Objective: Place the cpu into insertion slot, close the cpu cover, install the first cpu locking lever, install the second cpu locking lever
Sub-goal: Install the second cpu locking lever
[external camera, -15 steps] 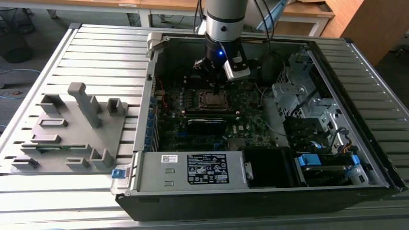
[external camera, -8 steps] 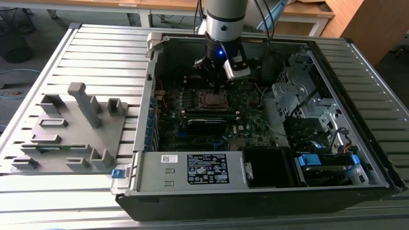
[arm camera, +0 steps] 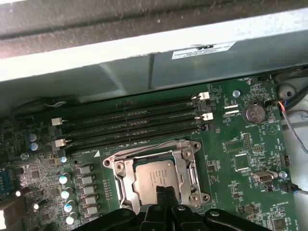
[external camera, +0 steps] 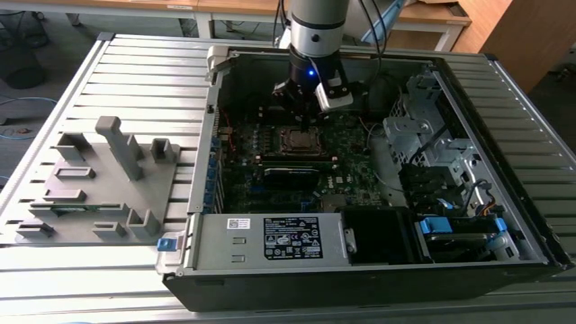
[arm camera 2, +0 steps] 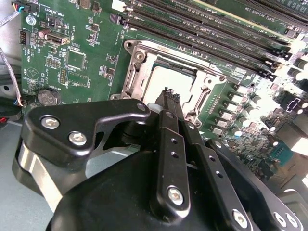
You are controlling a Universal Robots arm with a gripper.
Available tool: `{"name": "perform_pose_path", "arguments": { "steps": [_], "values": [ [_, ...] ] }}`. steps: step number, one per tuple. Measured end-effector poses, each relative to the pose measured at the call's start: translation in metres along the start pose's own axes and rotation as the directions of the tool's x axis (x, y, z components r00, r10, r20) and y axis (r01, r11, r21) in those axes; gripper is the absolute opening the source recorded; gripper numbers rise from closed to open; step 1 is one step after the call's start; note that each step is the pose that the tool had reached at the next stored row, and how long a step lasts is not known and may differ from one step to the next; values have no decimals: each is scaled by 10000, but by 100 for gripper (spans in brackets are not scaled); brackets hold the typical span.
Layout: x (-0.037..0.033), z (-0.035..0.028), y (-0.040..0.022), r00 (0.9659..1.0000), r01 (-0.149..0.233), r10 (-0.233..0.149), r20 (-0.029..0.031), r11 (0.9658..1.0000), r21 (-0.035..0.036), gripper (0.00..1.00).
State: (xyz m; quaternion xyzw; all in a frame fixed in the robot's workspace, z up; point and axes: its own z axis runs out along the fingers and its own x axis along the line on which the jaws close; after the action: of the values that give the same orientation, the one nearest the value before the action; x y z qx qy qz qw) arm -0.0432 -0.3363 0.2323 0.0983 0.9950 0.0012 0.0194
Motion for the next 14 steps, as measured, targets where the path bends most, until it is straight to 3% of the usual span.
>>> {"name": "perform_pose_path", "arguments": {
  "steps": [14],
  "values": [
    [-1,-30,0,10000,0,0,1,10000,-2,11]
  ]
}}
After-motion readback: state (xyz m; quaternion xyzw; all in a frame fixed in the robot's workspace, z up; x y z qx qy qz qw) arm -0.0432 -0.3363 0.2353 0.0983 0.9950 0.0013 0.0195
